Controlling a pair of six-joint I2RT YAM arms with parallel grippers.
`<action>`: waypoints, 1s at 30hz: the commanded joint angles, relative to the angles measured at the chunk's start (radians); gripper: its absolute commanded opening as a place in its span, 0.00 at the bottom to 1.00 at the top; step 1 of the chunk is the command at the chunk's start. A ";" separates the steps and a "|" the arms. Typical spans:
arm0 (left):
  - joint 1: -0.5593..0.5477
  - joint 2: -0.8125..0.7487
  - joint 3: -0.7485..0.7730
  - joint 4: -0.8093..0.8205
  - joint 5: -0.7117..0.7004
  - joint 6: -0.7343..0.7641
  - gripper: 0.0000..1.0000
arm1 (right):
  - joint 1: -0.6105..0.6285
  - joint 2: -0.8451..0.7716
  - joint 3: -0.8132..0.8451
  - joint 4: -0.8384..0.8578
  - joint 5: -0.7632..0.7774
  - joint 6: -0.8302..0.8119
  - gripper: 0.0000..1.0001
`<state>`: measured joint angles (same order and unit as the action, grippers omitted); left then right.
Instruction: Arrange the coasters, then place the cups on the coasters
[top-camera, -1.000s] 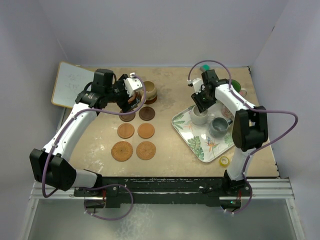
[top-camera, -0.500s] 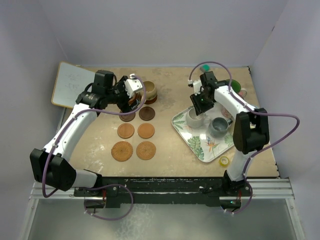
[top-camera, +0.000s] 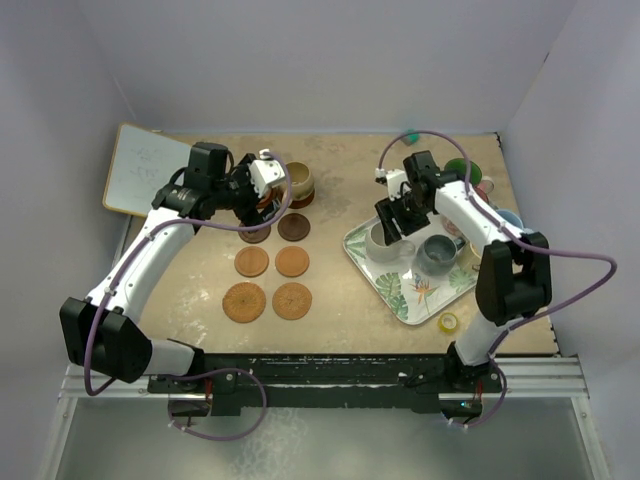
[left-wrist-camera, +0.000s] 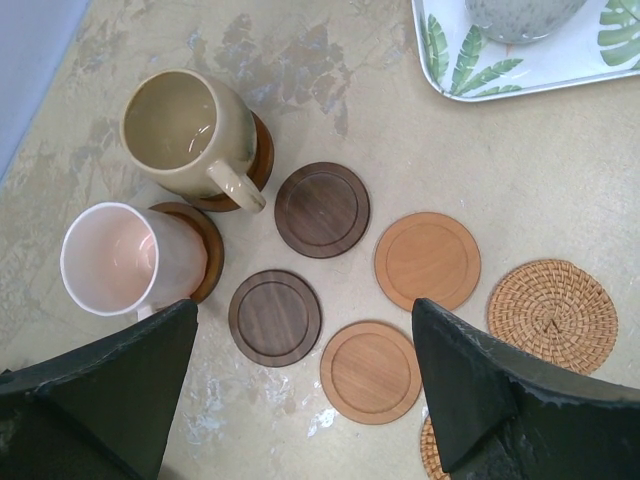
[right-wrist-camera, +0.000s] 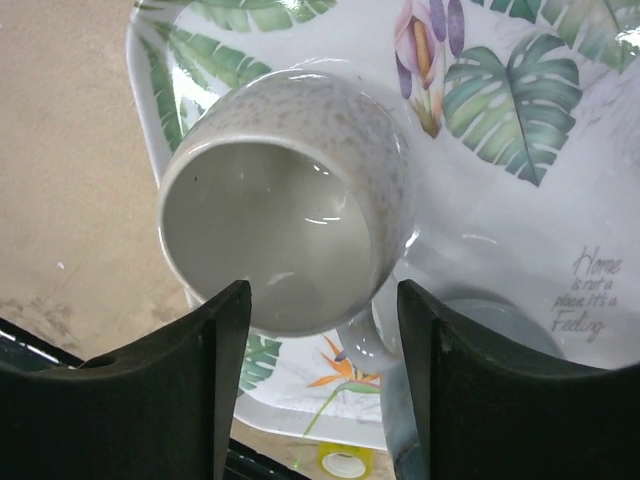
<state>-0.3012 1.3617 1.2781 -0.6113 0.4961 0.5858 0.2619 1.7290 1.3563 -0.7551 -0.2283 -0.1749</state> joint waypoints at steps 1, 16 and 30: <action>0.008 -0.035 -0.004 0.024 0.039 -0.013 0.85 | 0.005 -0.096 -0.031 -0.038 -0.020 -0.062 0.66; 0.007 -0.039 -0.014 0.035 0.051 -0.021 0.86 | 0.003 -0.178 -0.099 -0.057 -0.043 -0.271 0.85; 0.007 -0.035 0.000 0.030 0.037 -0.031 0.86 | 0.005 -0.131 -0.123 -0.048 -0.095 -0.341 0.85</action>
<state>-0.3012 1.3472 1.2617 -0.6086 0.5106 0.5831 0.2619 1.6112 1.2404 -0.7906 -0.2687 -0.4973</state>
